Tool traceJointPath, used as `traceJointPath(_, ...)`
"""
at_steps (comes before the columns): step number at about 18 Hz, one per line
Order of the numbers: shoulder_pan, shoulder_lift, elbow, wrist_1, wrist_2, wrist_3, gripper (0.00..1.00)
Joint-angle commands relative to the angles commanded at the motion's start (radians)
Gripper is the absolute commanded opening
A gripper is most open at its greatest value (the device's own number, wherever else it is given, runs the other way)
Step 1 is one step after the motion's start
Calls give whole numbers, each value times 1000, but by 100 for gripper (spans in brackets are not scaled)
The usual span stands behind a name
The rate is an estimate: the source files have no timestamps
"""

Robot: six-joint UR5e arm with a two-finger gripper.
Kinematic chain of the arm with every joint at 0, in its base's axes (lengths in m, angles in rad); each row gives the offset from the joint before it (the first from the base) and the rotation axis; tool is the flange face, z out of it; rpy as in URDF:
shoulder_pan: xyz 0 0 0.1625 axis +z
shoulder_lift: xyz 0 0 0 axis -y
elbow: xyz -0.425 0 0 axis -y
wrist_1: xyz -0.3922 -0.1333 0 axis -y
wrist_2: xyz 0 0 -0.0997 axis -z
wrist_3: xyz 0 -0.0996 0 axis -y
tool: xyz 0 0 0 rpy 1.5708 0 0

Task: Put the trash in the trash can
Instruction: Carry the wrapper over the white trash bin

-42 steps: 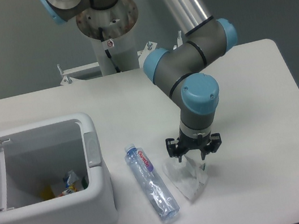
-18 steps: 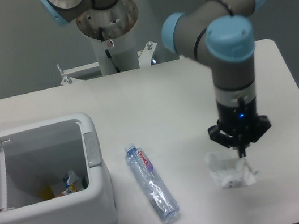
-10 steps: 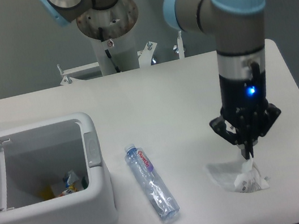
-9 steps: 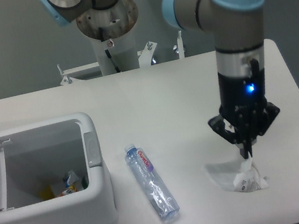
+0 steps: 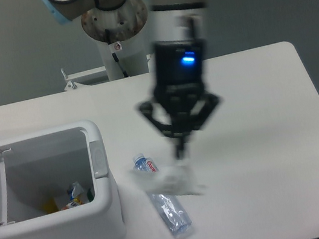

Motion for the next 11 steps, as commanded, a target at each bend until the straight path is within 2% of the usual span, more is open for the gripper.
traceJointPath(6, -137, 15, -32, 0, 5, -3, 0)
traceJointPath(11, -178, 17, -84, 5, 9, 3, 0)
